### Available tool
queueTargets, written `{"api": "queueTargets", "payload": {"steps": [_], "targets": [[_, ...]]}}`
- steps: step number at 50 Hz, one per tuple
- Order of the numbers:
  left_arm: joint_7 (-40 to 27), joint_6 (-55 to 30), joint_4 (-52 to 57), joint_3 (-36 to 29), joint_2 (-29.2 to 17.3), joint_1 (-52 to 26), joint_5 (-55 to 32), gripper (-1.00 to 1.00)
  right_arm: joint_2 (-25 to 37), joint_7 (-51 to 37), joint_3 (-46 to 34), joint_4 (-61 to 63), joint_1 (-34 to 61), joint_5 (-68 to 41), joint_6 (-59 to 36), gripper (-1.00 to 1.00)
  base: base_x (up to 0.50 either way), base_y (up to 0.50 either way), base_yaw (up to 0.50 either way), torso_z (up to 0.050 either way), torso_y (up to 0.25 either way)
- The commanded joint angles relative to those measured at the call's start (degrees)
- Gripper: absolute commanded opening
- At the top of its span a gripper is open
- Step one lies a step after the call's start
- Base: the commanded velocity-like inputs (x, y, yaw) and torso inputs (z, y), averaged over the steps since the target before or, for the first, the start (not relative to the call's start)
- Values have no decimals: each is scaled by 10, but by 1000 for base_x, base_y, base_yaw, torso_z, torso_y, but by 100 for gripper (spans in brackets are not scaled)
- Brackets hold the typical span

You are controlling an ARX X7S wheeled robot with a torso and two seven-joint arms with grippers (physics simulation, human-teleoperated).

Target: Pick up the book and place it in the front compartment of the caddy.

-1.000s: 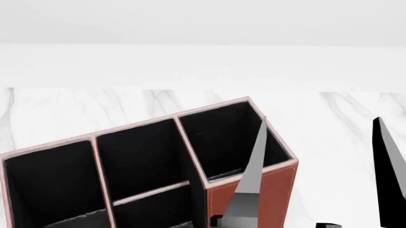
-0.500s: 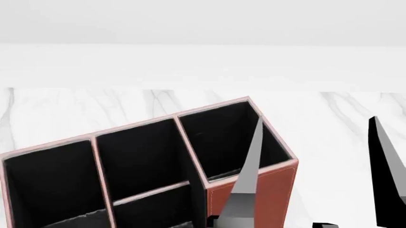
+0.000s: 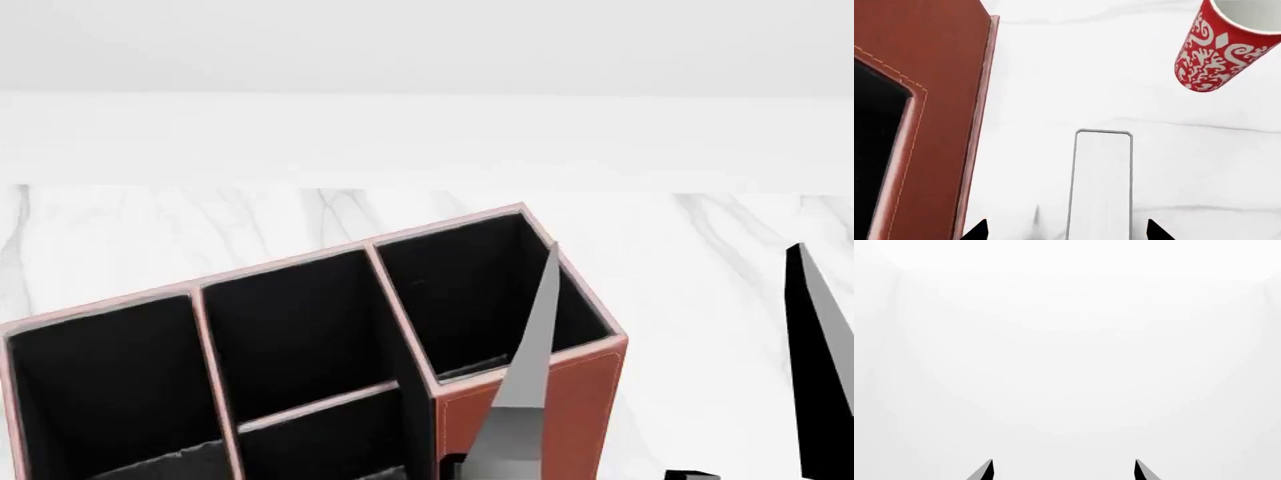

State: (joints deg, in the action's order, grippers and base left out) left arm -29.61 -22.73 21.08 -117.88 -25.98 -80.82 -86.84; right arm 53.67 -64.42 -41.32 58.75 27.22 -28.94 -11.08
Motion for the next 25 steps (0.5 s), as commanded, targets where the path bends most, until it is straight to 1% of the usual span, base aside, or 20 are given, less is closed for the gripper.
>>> {"api": "queueTargets", "payload": {"steps": [1,8,13,22,23,25], "targets": [[13,-1,-12,7,28,12,24,100,0,1,-1,9,8,10,5,100,0,0,0,0,0],[9,-6,-14,-1,36,22,35,100,5,-5,-14,6,16,13,11,100,0,0,0,0,0],[18,-8,-14,-11,41,26,59,100,5,-6,-18,1,16,14,17,100,0,0,0,0,0],[21,-9,-16,-10,44,29,62,100,8,-8,-23,1,20,13,19,100,0,0,0,0,0],[20,-9,-11,-8,42,25,63,-100,8,-10,-23,2,21,12,18,100,0,0,0,0,0],[23,-8,-11,-7,41,24,64,-100,9,-10,-24,0,21,13,21,100,0,0,0,0,0]]}}
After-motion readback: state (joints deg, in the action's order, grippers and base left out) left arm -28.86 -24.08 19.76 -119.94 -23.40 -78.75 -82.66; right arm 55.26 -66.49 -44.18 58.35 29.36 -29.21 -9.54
